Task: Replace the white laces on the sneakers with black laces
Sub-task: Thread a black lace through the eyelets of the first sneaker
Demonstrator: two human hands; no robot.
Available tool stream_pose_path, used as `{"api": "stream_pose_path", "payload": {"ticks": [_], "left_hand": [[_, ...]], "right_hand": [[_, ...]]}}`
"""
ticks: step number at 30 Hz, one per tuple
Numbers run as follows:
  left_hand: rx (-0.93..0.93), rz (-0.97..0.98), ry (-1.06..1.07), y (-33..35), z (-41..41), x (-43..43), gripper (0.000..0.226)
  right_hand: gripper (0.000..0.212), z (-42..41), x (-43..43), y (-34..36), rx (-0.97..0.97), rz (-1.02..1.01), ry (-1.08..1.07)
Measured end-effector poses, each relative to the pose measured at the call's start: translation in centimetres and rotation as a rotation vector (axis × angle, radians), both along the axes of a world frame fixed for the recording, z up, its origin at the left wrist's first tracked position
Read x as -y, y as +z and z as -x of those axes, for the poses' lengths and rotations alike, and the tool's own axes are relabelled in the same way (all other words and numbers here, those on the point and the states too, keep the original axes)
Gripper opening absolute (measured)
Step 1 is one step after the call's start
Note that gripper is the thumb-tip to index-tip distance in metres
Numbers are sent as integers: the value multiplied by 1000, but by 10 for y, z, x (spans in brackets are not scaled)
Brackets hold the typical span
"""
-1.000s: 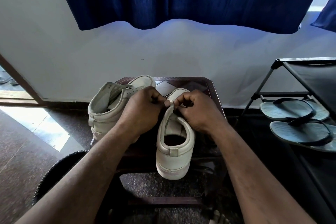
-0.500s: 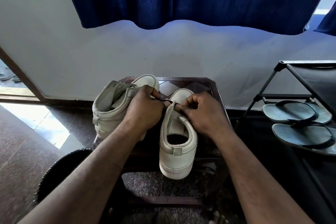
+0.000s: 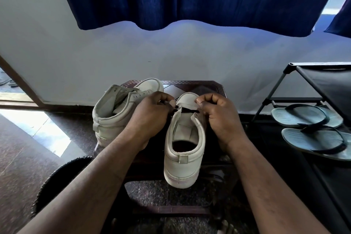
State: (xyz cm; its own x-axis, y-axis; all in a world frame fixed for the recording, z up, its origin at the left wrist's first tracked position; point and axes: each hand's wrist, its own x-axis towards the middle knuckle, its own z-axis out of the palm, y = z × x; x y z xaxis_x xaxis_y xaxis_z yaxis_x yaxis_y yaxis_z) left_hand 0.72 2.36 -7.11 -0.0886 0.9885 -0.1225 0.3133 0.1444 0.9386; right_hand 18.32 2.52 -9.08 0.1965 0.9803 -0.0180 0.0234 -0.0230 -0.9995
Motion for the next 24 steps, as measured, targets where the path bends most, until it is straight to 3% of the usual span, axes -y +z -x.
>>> {"api": "stream_pose_path", "payload": {"ticks": [6, 11, 14, 18, 21, 24], "left_hand": [[-422, -166, -40, 1, 0, -1, 17], [-574, -326, -82, 6, -1, -3, 13], [-478, -333, -81, 11, -1, -5, 10], [78, -314, -48, 24, 1, -8, 7], [142, -433, -87, 29, 5, -9, 8], [164, -531, -185, 36, 2, -1, 22]], "right_hand": [[10, 1, -1, 0, -1, -93, 5], [13, 0, -3, 0, 112, -119, -17], [9, 1, -4, 1, 153, -123, 7], [9, 5, -4, 5, 145, -170, 65], [25, 10, -1, 10, 145, -226, 149], [25, 16, 0, 11, 179, -272, 213]]}}
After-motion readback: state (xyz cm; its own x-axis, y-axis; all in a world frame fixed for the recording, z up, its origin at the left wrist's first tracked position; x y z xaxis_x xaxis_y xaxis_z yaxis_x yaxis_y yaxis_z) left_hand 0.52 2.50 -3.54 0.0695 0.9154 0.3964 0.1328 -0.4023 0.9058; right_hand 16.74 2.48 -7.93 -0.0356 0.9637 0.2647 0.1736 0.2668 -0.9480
